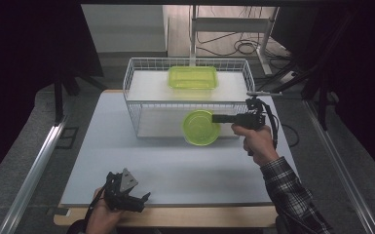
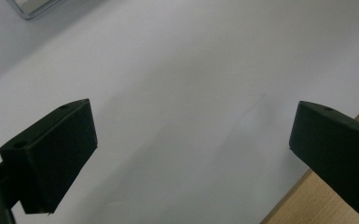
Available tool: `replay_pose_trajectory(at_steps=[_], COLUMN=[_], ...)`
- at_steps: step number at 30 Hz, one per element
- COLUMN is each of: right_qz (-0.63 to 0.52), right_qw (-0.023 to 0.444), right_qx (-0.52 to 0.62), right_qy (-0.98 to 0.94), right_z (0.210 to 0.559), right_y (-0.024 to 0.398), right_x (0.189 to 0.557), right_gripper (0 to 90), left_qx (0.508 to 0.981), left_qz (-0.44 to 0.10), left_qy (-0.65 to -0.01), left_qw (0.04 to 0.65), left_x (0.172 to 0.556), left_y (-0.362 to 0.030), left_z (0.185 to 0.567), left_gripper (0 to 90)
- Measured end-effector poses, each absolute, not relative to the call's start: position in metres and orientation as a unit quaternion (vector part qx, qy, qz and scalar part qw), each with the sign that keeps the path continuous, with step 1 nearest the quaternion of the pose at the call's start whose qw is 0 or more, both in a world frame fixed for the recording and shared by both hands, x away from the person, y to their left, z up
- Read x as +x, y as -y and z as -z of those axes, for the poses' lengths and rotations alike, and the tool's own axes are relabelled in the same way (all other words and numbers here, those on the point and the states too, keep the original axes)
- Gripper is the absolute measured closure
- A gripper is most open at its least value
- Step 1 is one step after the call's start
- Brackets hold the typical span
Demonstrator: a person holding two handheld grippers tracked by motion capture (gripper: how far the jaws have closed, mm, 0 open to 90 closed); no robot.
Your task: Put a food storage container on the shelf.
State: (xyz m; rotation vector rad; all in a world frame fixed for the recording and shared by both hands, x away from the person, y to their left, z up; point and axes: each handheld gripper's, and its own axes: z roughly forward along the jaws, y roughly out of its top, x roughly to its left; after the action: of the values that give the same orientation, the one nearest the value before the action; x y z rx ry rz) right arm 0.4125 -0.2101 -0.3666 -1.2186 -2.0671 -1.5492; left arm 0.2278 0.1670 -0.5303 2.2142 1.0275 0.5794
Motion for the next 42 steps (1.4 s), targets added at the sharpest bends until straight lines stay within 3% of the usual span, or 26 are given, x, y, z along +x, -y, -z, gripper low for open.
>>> replay_pose_trajectory(at_steps=[22, 42], right_qz=[0.572, 0.592], right_qw=[0.118, 0.068], right_qx=[-0.418, -0.43], right_qy=[0.696, 0.678], right_z=[0.315, 0.273], right_y=[0.203, 0.191], right_x=[0.428, 0.454], right_gripper=[81.2, 81.2], left_qx=[0.838, 0.839], left_qz=[-0.218, -0.218], left_qy=[-0.39, -0.388], left_qw=[0.313, 0.313], left_x=[0.228, 0.228], left_y=[-0.167, -0.167], left_z=[0.531, 0.53], left_gripper=[0.5, 0.5])
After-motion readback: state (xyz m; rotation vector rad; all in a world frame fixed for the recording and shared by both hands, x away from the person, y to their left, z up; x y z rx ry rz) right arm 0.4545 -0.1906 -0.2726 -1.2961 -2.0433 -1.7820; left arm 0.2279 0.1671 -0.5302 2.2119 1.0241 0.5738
